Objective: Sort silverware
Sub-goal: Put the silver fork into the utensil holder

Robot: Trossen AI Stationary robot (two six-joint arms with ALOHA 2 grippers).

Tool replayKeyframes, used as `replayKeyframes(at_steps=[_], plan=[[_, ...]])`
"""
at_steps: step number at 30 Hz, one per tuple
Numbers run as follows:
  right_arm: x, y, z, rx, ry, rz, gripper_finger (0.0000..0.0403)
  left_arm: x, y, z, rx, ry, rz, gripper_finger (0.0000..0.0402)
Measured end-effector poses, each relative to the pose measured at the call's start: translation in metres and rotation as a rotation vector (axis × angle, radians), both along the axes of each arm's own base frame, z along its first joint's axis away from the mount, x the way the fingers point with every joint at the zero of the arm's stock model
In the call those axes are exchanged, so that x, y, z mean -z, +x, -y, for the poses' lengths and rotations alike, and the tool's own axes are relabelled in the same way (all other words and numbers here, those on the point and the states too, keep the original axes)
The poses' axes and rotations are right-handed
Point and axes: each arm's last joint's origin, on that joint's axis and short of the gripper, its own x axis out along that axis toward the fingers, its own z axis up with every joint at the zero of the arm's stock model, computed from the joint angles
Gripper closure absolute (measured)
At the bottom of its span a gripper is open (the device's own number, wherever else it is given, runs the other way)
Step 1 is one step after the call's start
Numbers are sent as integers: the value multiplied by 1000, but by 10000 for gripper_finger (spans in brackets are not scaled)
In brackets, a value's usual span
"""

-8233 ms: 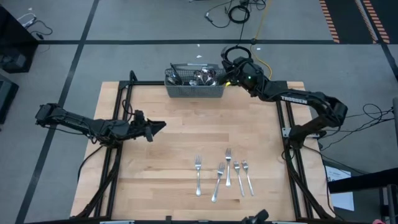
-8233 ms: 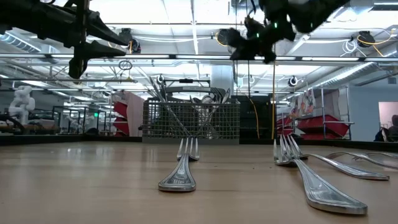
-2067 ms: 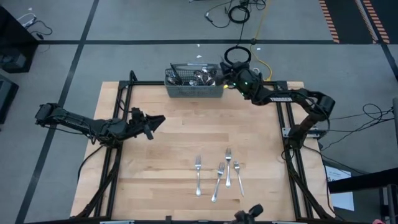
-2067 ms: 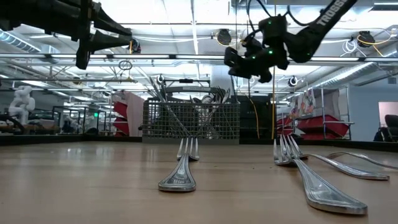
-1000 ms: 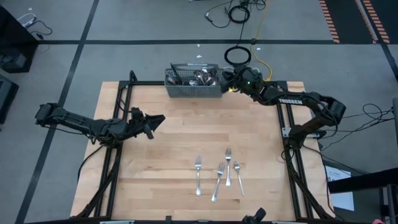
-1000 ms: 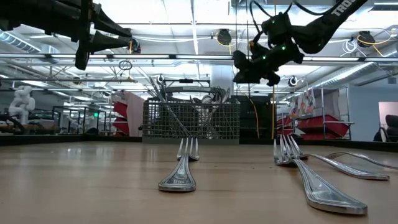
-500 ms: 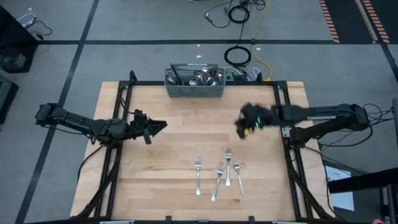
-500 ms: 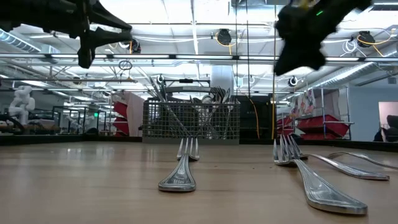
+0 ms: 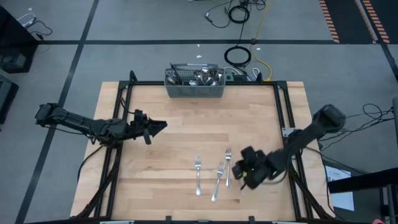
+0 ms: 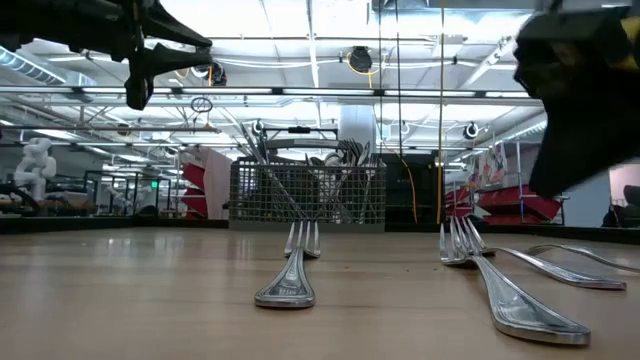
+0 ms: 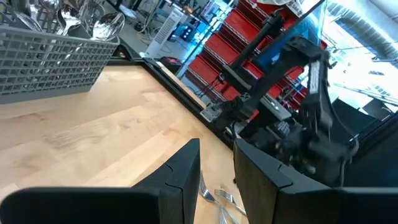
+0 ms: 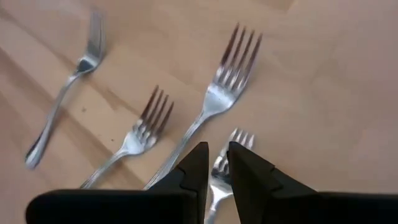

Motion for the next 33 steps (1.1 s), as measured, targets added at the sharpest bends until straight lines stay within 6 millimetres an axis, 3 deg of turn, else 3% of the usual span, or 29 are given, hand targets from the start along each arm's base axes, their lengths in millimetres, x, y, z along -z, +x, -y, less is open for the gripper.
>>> replayKeyframes(at_steps=[5, 14, 25, 30, 33], plan=[[14, 4, -26, 125, -52, -6, 348, 0, 0, 0, 10, -1, 1, 297], [8, 17, -47, 33, -58, -80, 308, 0, 0, 1, 46, -1, -1, 297], [54, 20, -55, 147, -102, -149, 232, 0, 0, 1, 49, 3, -4, 297], [77, 22, -58, 180, -141, -145, 238, 1, 0, 1, 49, 4, -9, 297], [80, 22, -58, 202, -125, -168, 278, 1, 0, 1, 48, 4, -13, 297]])
